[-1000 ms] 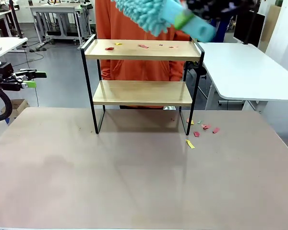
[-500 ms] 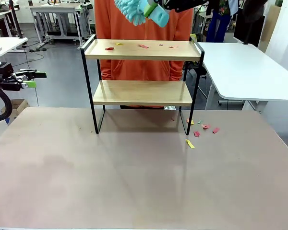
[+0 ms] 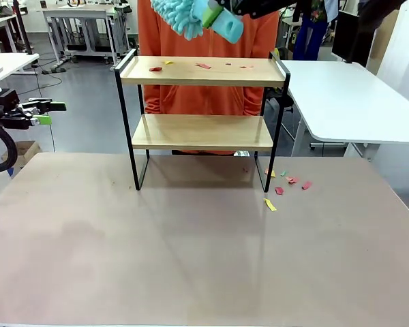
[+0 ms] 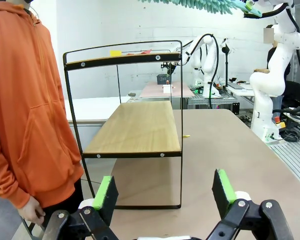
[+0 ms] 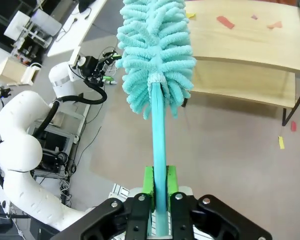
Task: Clean the shelf.
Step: Clean the specific section of the Shelf indicated by the human with the Duster.
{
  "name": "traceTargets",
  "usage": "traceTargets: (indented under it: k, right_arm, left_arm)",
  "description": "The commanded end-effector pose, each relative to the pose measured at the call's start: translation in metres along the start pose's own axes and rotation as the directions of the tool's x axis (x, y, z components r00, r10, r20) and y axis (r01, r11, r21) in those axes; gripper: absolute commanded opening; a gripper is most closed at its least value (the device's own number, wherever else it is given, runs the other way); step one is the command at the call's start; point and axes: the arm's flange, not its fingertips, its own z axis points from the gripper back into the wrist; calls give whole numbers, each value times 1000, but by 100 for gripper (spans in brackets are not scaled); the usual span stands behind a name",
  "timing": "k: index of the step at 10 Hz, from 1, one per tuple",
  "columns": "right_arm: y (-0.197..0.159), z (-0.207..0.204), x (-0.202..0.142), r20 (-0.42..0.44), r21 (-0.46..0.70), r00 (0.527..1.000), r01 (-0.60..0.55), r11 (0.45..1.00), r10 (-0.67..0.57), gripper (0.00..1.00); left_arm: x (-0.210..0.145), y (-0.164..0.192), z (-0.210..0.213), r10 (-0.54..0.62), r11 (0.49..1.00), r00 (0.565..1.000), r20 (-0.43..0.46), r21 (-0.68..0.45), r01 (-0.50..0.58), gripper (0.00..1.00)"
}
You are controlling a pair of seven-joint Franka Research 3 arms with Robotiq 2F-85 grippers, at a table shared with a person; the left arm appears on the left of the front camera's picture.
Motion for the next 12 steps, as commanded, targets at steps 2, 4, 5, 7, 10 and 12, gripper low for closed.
traceTargets:
  k: [2,4,5,7,10,12]
  right_arm:
    - [52,-40,30,35,-117,997,79,990,-76,13]
    - [88,-76,42,47,-179,990,143,973,-136,13]
    - [106,-92,44,57,-202,985,170,965,-162,13]
    - [131,-124,51,57,-245,971,241,939,-234,13]
    - [149,-159,62,81,-264,972,234,936,-220,13]
    - [151,-176,68,92,-262,980,197,945,-179,13]
  left_arm:
    - [3,-1,-1,-17,1000,1000,-3,2,17,100]
    - [3,-1,-1,-17,1000,1000,-3,2,17,100]
    - [3,-1,-1,-17,1000,1000,-3,2,17,100]
    - [3,-1,-1,-17,1000,1000,-3,2,17,100]
    - [3,-1,-1,-17,1000,1000,-3,2,17,100]
    - [3,-1,-1,-17,1000,1000,-3,2,17,100]
